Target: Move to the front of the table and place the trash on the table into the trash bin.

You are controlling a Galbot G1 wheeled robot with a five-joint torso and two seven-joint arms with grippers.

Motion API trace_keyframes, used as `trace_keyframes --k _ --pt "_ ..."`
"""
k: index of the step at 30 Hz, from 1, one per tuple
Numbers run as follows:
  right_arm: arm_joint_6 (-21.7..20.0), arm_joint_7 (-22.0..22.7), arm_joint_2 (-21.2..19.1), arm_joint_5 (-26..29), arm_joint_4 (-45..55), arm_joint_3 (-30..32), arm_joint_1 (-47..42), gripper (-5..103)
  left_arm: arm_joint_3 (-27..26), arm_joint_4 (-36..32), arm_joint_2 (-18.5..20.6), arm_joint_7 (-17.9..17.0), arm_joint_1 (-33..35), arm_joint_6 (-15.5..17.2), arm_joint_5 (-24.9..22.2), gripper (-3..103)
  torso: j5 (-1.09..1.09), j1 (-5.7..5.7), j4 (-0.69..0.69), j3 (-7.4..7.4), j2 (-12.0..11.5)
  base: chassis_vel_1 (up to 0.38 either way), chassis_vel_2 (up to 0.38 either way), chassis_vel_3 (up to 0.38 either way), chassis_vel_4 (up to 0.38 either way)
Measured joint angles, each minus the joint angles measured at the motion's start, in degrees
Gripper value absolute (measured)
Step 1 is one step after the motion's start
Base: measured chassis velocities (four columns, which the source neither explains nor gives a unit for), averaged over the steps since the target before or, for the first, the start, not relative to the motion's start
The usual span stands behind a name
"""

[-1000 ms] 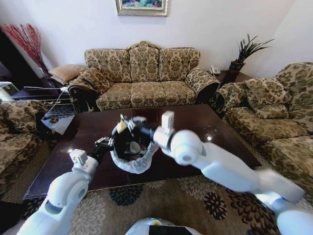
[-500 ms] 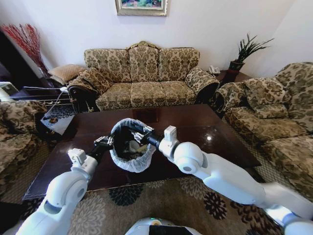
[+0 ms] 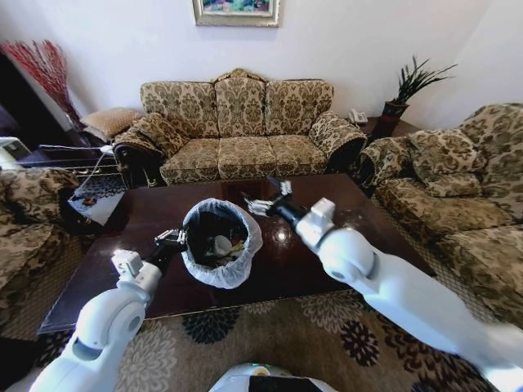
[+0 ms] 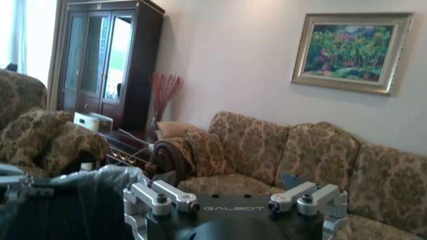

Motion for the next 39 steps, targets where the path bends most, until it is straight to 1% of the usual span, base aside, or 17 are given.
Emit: trace_keyframes --k 2,8,15,18,22,23,26,27,31,33,35,36,37,39 --pt "0.24 -0.97 -0.38 -1.77 0.06 -0.26 -0.31 100 0.0 0.1 -0.57 0.0 -0.1 0.0 0.1 3 0.0 0.0 0.01 0.0 0.0 0.0 0.0 0.0 0.0" --pt "-0.3 -1.03 -0.12 -1.03 0.27 -0.99 0.44 100 -0.1 0.06 -1.36 0.0 0.14 -0.11 0.36 3 0.0 0.03 0.01 0.01 -0.01 0.092 -0.005 -0.129 -0.005" --pt "-1.03 -0.64 -0.19 -0.26 -0.27 -1.01 0.51 100 -0.84 -0.21 -1.18 0.0 0.57 -0.22 0.34 3 0.0 0.02 0.02 0.01 -0.01 0.31 -0.019 -0.32 0.024" --pt "-1.42 -0.33 -0.64 0.03 0.11 -0.64 0.3 100 -1.07 -0.3 -0.86 -0.07 0.69 -0.29 0.29 3 -0.06 -0.01 0.05 0.0 0.0 0.403 -0.105 -0.366 0.137" --pt "-1.46 0.3 -1.11 0.1 0.7 -0.47 -0.63 100 -1.06 -0.46 -0.94 -0.15 0.8 -0.3 0.3 3 -0.02 -0.01 0.05 0.0 0.0 0.355 -0.195 -0.32 0.24" --pt "-1.46 0.52 -1.24 0.1 0.9 -0.34 -1.0 100 -1.04 -0.47 -0.97 -0.16 0.94 -0.3 0.32 3 -0.03 -0.01 0.01 0.0 0.0 0.286 -0.317 -0.299 0.276" --pt "-1.46 0.87 -1.39 0.1 1.01 -0.13 -1.5 100 -1.05 -0.47 -1.01 -0.15 1.28 -0.34 0.35 3 -0.01 0.0 0.0 0.0 0.0 0.282 -0.335 -0.297 0.324" --pt "-1.46 1.1 -1.42 0.09 1.01 -0.01 -1.69 100 -1.08 -0.48 -1.01 -0.15 1.45 -0.39 0.36 3 0.05 0.0 -0.01 0.0 0.0 0.274 -0.381 -0.3 0.377" --pt "-1.43 1.62 -1.35 0.14 0.99 0.12 -1.82 100 -1.15 -0.48 -1.02 -0.37 1.63 -0.82 0.42 3 -0.01 0.0 -0.01 0.0 0.0 0.296 -0.392 -0.326 0.392" --pt "-0.72 1.99 -1.23 0.75 0.65 0.19 -1.83 100 -1.32 -0.5 -1.04 -0.73 1.74 -0.84 0.6 3 0.05 -0.02 -0.03 -0.01 0.0 0.333 -0.394 -0.352 0.383" --pt "-0.17 2.18 -1.17 1.04 0.45 0.26 -1.84 100 -1.47 -0.5 -1.08 -0.86 1.82 -0.8 0.7 3 0.04 -0.03 -0.01 -0.01 0.0 0.326 -0.379 -0.35 0.326" --pt "0.22 2.55 -1.02 1.58 0.17 0.53 -1.86 100 -1.61 -0.49 -1.16 -1.12 1.97 -0.73 0.79 3 -0.04 -0.03 0.02 -0.01 0.0 0.326 -0.331 -0.299 0.326" --pt "0.35 2.78 -0.96 1.82 0.06 0.68 -1.86 100 -1.67 -0.49 -1.21 -1.25 2.05 -0.67 0.83 3 -0.06 -0.04 0.02 -0.01 0.0 0.301 -0.331 -0.299 0.268" --pt "1.03 4.35 -0.63 2.74 -0.38 1.34 -1.86 100 -2.0 -0.51 -1.37 -1.65 2.43 -0.58 0.92 3 0.0 -0.08 0.04 -0.04 0.03 0.201 -0.181 -0.2 0.206"
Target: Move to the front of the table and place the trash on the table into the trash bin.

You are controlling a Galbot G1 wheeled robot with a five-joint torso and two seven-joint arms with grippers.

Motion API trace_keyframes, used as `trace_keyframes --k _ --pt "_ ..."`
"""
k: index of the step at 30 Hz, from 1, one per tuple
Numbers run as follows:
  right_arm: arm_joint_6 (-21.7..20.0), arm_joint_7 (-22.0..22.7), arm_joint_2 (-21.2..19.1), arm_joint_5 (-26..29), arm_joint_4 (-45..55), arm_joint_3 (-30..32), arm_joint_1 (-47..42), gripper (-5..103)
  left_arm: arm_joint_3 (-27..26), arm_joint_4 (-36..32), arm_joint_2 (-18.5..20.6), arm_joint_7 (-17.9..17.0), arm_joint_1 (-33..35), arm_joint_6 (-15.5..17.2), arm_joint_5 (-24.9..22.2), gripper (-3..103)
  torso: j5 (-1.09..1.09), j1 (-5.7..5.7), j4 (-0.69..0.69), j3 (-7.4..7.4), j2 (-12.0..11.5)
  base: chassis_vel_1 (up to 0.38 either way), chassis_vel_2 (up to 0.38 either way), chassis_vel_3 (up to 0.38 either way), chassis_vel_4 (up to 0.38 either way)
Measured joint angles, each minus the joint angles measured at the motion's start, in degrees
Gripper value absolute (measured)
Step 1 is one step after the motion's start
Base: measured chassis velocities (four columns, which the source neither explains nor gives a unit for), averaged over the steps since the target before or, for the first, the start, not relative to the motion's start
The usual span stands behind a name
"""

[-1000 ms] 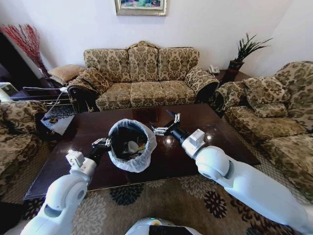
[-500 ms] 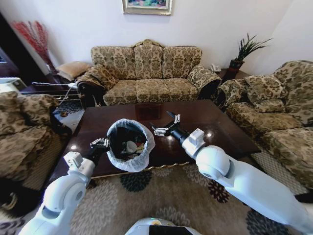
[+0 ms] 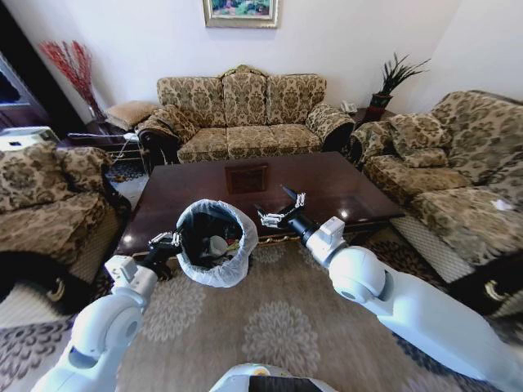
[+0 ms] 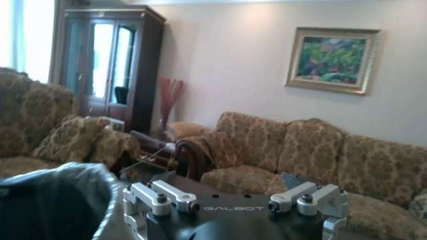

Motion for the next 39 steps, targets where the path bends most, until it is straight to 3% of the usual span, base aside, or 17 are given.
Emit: trace_keyframes --k 9,15,17,23,27,29,32,34,39 --pt "2.86 3.16 -1.85 5.91 -2.09 9.0 -1.24 100 -0.55 2.58 -1.01 -0.11 -0.08 -0.29 1.9 3 0.0 0.18 -0.03 0.08 -0.08 0.066 0.007 0.002 0.044" --pt "3.41 0.34 -3.27 5.37 -5.24 17.37 -5.97 100 -0.78 6.18 -2.09 -0.36 -0.13 -0.13 5.18 3 -0.01 0.15 -0.04 0.06 -0.07 0.023 0.077 0.099 0.041" --pt "3.77 -1.26 -3.31 4.93 -7.26 23.17 -10.17 100 -1.46 7.62 -3.86 -0.24 1.29 0.82 7.17 3 0.0 0.07 0.0 0.03 -0.06 0.078 0.051 0.043 0.069" --pt "4.06 -3.84 -2.54 4.7 -10.52 33.06 -16.82 100 -1.48 11.94 -6.33 0.57 4.0 0.48 7.38 3 0.0 0.04 -0.01 0.02 -0.04 0.047 0.025 0.015 0.036" --pt "4.39 -6.21 -1.35 4.71 -12.59 42.1 -21.88 100 -0.11 19.72 -8.04 -1.52 3.12 -3.23 7.33 3 0.02 0.09 -0.05 0.04 -0.05 0.0 0.0 0.0 0.0" --pt "4.56 -6.62 -0.88 4.58 -12.82 43.73 -23.09 100 0.31 21.87 -8.35 -2.35 2.41 -4.36 7.33 3 0.01 0.09 -0.06 0.04 -0.05 0.0 0.0 0.0 0.0" --pt "4.88 -7.14 0.7 4.12 -12.76 47.2 -26.4 100 1.32 32.59 -9.08 -4.29 -0.94 -9.43 7.36 3 0.01 0.08 -0.04 0.03 -0.04 0.0 0.0 0.0 0.0" --pt "4.95 -7.29 1.26 3.92 -12.63 48.07 -27.26 100 1.4 35.93 -9.25 -4.24 -1.77 -10.89 7.46 3 0.01 0.08 -0.04 0.03 -0.04 0.0 0.0 0.0 0.0" --pt "5.69 -8.3 3.95 1.98 -12.48 50.89 -30.2 100 1.2 51.99 -10.79 -0.71 -6.41 -17.3 7.69 3 0.0 0.08 0.0 0.04 -0.04 0.0 0.0 0.0 0.0"
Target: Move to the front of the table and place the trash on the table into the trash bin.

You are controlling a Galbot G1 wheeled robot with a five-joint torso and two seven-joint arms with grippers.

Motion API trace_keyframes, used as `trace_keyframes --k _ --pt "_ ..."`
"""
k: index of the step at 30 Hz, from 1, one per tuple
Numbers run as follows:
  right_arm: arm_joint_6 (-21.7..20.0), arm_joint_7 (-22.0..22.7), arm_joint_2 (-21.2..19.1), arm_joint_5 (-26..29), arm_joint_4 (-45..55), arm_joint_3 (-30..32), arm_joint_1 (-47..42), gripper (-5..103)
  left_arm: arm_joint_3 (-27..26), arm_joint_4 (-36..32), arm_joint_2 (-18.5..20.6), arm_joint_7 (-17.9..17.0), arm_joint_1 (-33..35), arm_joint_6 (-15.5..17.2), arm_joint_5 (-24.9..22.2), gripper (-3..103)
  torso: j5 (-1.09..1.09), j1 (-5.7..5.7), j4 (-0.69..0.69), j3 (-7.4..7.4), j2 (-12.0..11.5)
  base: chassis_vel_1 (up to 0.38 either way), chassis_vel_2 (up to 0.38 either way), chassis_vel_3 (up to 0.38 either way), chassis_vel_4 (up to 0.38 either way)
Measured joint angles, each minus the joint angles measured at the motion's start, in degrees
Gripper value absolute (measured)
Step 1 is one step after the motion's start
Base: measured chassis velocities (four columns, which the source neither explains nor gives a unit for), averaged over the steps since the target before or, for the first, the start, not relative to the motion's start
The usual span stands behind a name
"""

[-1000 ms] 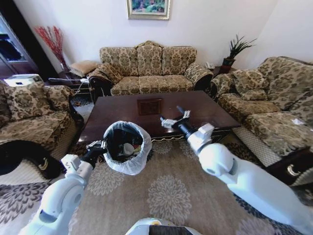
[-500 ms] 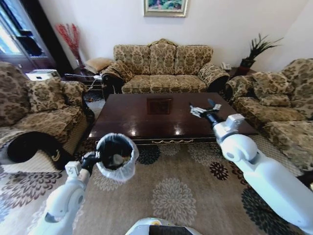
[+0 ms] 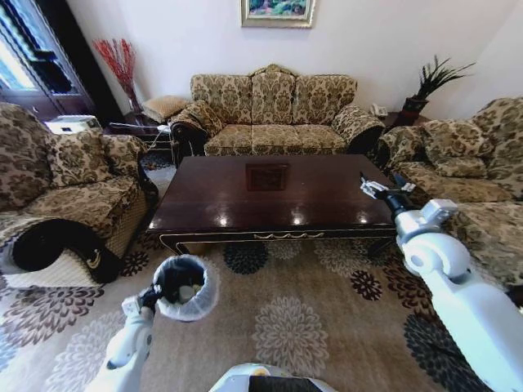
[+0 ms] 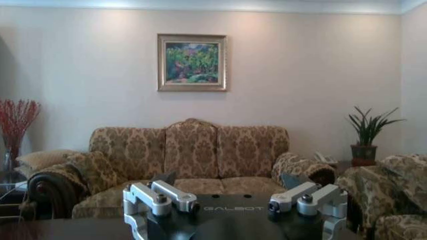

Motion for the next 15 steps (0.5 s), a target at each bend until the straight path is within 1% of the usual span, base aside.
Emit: trace_keyframes --k 1,5,6,7,8,11,12,15 --pt "0.0 0.0 0.0 0.0 0.0 0.0 0.0 100 0.0 0.0 0.0 0.0 0.0 0.0 0.0 3 0.0 0.0 0.0 0.0 0.0 0.0 0.0 0.0 0.0" --pt "1.47 -0.05 2.86 -2.85 0.34 0.04 -1.68 100 -0.43 8.65 -4.13 0.33 -3.73 -4.94 -0.5 3 -0.02 0.0 -0.04 0.0 0.0 0.0 0.0 0.0 0.0" --pt "1.47 -0.05 2.86 -2.85 0.34 0.04 -1.68 100 -0.43 8.65 -4.13 0.33 -3.73 -4.94 -0.5 3 -0.02 0.0 -0.04 0.0 0.0 0.0 0.0 0.0 0.0" --pt "1.6 -0.05 3.37 -3.16 0.54 0.04 -2.01 100 -0.51 9.85 -4.75 0.19 -4.29 -5.87 -0.51 3 -0.02 0.0 -0.03 0.0 0.0 0.0 0.0 0.0 0.0" --pt "1.73 -0.05 3.93 -3.39 0.82 0.12 -2.51 100 -0.57 11.96 -5.73 -0.19 -5.26 -7.54 -0.38 3 -0.01 0.0 -0.02 0.0 0.0 0.0 0.0 0.0 0.0" --pt "2.21 -0.04 4.94 -3.69 1.38 0.76 -3.48 100 -0.71 18.39 -6.83 -0.88 -7.5 -10.84 0.81 3 -0.01 0.0 -0.04 -0.01 0.01 0.0 0.0 0.0 0.0" --pt "2.21 -0.04 4.94 -3.69 1.38 0.76 -3.48 100 -0.71 18.39 -6.83 -0.88 -7.5 -10.84 0.81 3 -0.01 0.0 -0.04 -0.01 0.01 0.0 0.0 0.0 0.0" --pt "3.08 -0.53 5.42 -3.69 1.63 1.48 -4.4 100 -0.59 27.0 -6.68 -0.75 -9.83 -16.23 2.76 3 -0.01 0.0 0.0 0.0 0.0 0.0 0.0 0.0 0.0"
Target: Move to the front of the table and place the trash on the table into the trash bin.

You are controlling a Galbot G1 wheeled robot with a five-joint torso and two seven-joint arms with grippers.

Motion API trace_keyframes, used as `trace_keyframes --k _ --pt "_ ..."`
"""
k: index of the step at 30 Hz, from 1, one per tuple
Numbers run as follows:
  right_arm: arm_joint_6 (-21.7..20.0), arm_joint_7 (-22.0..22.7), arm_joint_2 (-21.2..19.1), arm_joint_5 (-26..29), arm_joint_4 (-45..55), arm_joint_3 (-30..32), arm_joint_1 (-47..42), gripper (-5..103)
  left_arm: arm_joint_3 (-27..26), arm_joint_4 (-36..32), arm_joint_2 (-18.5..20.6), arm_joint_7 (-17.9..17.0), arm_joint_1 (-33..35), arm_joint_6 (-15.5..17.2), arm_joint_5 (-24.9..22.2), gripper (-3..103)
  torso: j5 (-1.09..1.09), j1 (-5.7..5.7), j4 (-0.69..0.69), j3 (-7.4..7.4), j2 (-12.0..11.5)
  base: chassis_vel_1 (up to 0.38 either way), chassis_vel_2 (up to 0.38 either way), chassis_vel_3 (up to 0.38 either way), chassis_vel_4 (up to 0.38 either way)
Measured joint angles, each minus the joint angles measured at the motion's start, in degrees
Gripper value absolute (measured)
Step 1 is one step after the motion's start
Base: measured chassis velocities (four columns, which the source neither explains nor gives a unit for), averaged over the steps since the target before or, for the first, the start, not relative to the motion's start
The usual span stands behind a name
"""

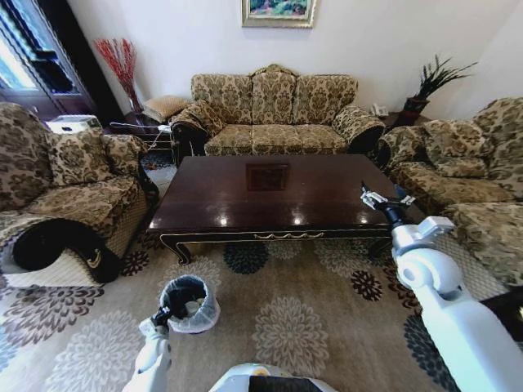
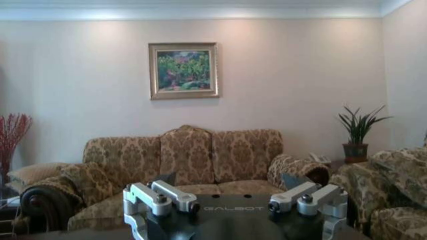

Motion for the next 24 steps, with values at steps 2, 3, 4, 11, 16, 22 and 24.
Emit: trace_keyframes --k 2,3,4,11,16,22,24 --pt "0.17 -0.23 0.04 0.0 0.02 0.17 -0.34 100 0.1 2.29 0.14 0.27 -0.63 -1.64 0.06 3 0.0 0.0 0.0 0.0 0.0 0.0 0.0 0.0 0.0" --pt "0.3 -0.44 0.06 0.01 0.05 0.32 -0.67 100 0.15 5.51 0.2 0.94 -1.69 -4.22 0.06 3 0.01 0.0 0.01 0.0 0.0 0.0 0.0 0.0 0.0" --pt "0.43 -0.59 0.08 0.03 0.09 0.35 -0.87 100 0.17 8.46 0.16 1.66 -2.9 -7.11 -0.04 3 0.01 0.0 0.0 0.0 0.0 0.0 0.0 0.0 0.0" --pt "0.68 -0.84 0.19 0.05 1.05 -0.93 -1.01 100 0.97 15.24 0.28 3.04 -5.89 -12.26 -3.75 7 0.02 0.01 -0.03 0.0 0.0 0.0 0.0 0.0 0.0" --pt "0.66 -0.7 0.06 -0.56 1.5 -2.98 0.29 100 1.15 16.34 0.78 3.59 -5.87 -12.13 -3.36 28 0.01 0.0 -0.02 -0.01 0.0 0.0 0.0 0.0 0.0" --pt "0.35 0.36 -1.22 -0.55 2.73 -3.95 1.18 100 0.59 12.0 1.06 3.23 -3.57 -10.66 -2.86 49 -0.03 0.01 -0.03 0.0 0.0 0.0 0.0 0.0 0.0" --pt "0.29 0.44 -1.79 -0.44 2.94 -3.33 0.99 100 -0.03 7.83 1.59 3.1 -1.14 -9.45 -2.96 60 0.0 0.0 -0.02 0.0 0.0 0.0 0.0 0.0 0.0"
